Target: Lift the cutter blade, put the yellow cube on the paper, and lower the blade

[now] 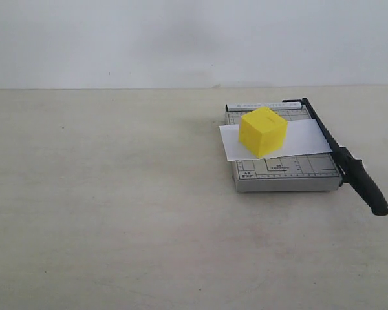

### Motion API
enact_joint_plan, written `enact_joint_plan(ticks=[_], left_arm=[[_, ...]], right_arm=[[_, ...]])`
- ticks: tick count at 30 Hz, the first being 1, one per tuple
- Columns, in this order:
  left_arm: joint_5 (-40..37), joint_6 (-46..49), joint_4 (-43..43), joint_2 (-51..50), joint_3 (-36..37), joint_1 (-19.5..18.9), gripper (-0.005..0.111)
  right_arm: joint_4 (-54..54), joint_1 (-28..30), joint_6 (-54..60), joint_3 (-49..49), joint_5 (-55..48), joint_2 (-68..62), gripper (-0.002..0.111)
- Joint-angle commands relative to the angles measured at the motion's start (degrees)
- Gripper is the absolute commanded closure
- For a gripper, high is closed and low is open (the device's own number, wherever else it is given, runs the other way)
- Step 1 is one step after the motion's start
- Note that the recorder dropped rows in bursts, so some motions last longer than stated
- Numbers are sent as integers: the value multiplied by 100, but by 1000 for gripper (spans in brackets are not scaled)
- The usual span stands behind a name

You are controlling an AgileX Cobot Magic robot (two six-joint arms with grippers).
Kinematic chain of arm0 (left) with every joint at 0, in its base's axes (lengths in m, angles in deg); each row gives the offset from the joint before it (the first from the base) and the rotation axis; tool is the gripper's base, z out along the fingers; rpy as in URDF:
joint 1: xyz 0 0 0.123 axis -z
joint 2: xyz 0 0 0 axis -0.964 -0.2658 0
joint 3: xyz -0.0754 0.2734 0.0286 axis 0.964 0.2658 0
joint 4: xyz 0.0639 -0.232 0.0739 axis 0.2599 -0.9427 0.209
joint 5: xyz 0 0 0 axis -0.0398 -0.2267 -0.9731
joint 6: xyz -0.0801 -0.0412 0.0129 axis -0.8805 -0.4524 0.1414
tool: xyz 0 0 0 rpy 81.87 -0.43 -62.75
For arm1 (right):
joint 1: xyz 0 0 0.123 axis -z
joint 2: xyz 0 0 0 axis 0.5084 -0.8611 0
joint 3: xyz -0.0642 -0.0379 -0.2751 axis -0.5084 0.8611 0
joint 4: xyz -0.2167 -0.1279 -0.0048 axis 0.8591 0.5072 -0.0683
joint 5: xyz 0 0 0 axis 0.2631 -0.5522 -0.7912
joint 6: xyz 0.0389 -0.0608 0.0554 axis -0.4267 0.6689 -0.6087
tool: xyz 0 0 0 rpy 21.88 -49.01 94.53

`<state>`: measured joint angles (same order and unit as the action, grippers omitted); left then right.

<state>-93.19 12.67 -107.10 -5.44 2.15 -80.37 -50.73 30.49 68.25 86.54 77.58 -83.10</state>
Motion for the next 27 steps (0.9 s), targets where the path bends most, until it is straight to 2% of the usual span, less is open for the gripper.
enact_joint_plan(ticks=[1, 8, 27], left_arm=[[14, 4, 12, 36, 24, 34, 102], [14, 4, 12, 25, 24, 34, 102], [14, 4, 12, 25, 24, 34, 102]], right_arm=[[-321, 14, 162, 192, -545, 48, 108], [-370, 22, 566, 192, -801, 48, 108], [-401, 22, 510, 192, -801, 48, 108]])
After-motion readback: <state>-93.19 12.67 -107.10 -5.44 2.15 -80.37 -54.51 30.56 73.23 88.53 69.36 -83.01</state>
